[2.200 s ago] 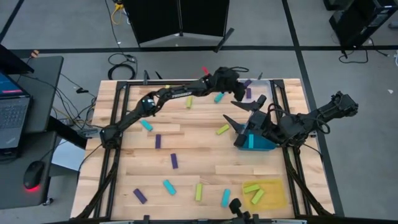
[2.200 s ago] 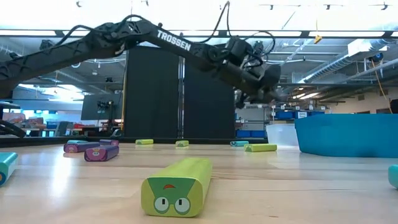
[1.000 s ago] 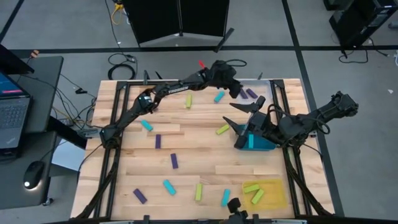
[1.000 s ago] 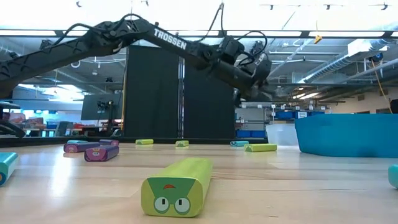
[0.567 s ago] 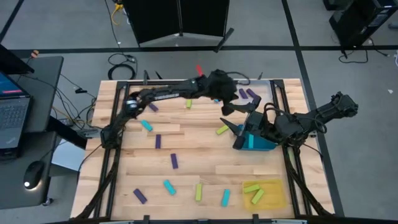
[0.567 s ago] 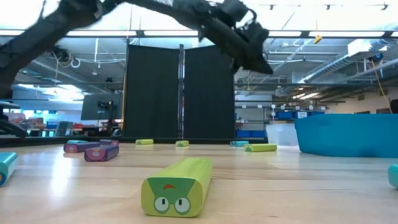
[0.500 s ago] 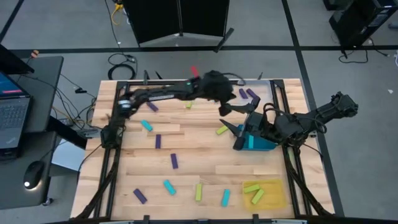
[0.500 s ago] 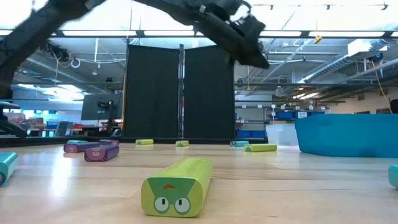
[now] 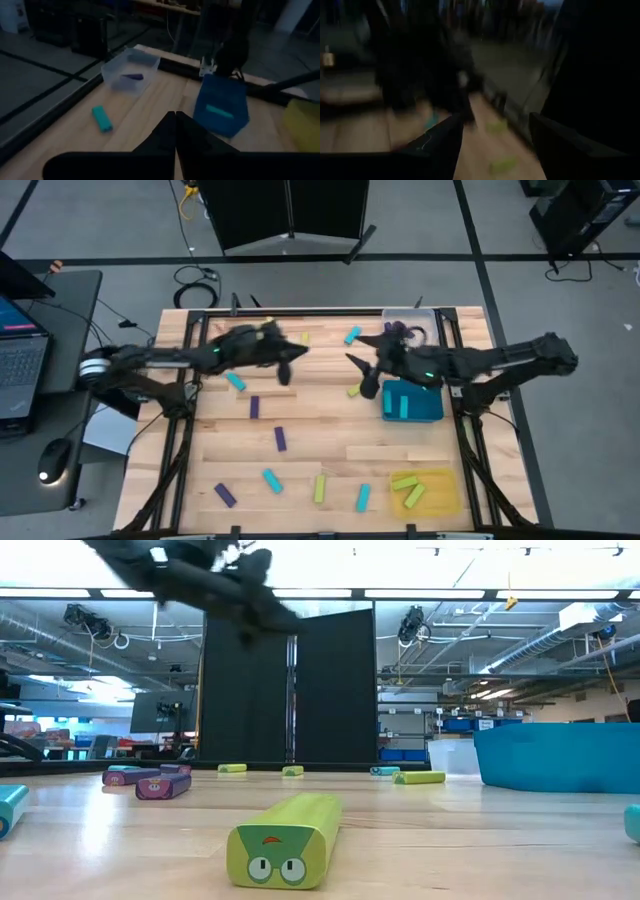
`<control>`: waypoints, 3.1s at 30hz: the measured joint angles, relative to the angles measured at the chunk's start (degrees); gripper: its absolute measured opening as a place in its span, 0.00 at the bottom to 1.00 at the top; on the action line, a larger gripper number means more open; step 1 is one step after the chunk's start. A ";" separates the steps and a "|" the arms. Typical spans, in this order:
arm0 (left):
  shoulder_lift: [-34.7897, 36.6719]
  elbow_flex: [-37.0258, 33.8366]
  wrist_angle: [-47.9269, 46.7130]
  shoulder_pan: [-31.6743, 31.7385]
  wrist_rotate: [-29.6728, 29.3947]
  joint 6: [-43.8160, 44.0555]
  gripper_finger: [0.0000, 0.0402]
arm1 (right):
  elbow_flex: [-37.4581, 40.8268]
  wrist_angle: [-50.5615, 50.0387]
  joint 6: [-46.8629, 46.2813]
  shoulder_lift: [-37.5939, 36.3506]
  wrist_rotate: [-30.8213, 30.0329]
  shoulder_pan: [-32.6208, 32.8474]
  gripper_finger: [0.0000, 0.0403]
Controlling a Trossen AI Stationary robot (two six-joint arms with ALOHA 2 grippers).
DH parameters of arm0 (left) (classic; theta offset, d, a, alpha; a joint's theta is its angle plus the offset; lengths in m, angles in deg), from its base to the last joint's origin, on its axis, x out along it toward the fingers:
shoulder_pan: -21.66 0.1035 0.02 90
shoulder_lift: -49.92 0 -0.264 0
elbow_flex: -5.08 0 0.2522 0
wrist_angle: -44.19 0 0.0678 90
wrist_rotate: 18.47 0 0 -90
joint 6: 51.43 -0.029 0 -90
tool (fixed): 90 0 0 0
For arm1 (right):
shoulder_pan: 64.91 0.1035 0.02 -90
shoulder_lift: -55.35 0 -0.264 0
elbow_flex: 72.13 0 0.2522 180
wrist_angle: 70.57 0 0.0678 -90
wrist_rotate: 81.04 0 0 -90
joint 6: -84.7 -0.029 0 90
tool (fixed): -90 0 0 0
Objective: Sort blocks
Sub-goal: Put the light green block into the yellow bin
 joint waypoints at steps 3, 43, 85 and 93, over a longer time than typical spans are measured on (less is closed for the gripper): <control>7.77 -6.50 0.27 -0.03 -0.08 2.67 0.03 | 0.00 -6.32 -3.12 3.64 8.80 -4.96 0.58; 22.43 -19.90 -0.04 -3.76 -0.49 6.78 0.03 | -0.33 -27.54 17.11 37.35 30.83 -15.72 0.65; 22.39 -19.90 -1.52 -3.74 -1.82 5.52 0.03 | 0.04 -36.44 -25.60 6.80 48.76 12.75 0.29; 22.39 -19.90 -1.40 -3.74 -2.61 5.53 0.03 | 0.02 -37.03 -55.86 8.91 47.56 30.34 0.29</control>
